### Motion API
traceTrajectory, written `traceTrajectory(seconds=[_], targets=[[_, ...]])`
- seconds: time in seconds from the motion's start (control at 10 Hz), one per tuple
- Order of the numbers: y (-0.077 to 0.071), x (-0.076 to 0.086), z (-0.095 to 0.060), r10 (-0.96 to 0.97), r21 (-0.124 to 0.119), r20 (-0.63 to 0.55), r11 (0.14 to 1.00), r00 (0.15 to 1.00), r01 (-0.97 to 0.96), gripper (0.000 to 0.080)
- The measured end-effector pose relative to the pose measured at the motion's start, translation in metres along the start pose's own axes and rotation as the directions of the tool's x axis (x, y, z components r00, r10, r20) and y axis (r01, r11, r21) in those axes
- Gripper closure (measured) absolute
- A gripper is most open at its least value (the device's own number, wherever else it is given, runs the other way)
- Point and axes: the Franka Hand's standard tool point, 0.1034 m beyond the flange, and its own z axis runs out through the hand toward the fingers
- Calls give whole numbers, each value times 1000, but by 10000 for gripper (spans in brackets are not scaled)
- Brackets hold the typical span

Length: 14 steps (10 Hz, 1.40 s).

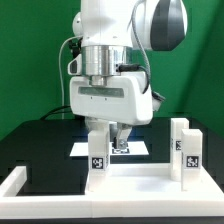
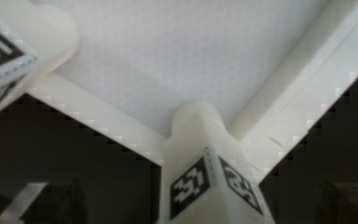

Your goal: Assemble desk

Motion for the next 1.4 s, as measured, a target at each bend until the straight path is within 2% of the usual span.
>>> traceTrajectory(seconds=[0.1, 0.2, 0.3, 0.4, 0.5, 0.6, 0.7, 0.8, 0.9, 1.1, 1.3, 1.4], targets=[[5, 7, -1, -229, 13, -47, 973, 972, 230, 150], [7, 9, -1, -398, 5, -66, 917, 915, 400, 150], [8, 11, 0, -504, -1, -69, 863, 861, 505, 150], [7, 11, 0, -508, -1, -69, 861, 858, 509, 150], [7, 11, 0, -499, -1, -69, 866, 864, 500, 150], [8, 11, 1, -483, 0, -68, 875, 873, 484, 239], [8, 10, 1, -470, 1, -68, 882, 880, 471, 421], [7, 10, 1, -432, 5, -67, 901, 900, 433, 421], [7, 10, 1, -346, 12, -67, 938, 936, 348, 508], [6, 9, 1, -245, 20, -65, 969, 967, 246, 508], [4, 12, 1, -18, 34, -50, 999, 999, 20, 508], [1, 16, 2, 108, 31, -33, 994, 994, -107, 508]])
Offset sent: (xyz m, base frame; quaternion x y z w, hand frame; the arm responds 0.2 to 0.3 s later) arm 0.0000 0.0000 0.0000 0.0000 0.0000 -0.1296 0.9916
